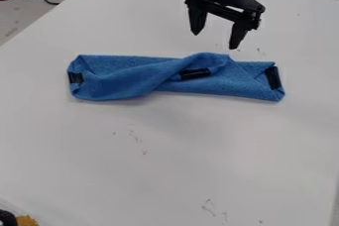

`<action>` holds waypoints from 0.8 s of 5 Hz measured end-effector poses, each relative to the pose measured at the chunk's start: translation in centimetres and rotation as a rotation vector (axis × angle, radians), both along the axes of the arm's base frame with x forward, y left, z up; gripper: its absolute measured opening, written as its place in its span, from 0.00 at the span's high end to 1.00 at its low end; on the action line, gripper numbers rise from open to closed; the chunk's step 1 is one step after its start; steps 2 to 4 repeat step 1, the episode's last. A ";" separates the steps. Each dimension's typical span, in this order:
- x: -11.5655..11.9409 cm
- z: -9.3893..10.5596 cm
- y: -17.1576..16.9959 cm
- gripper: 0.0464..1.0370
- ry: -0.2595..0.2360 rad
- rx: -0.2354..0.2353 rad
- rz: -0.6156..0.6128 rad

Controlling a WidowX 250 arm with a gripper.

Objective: Fold the blue cloth from bottom to top

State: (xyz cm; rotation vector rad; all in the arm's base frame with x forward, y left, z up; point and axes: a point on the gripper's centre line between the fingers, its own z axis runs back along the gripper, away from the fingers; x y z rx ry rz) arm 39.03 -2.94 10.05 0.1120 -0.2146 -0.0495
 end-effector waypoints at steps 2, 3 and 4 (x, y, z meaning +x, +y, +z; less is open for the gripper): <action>-0.1 -0.2 -0.1 0.04 -0.003 -0.006 -0.019; -0.1 -0.2 -0.1 0.04 -0.003 -0.006 -0.019; -0.1 -0.2 -0.1 0.04 -0.003 -0.006 -0.019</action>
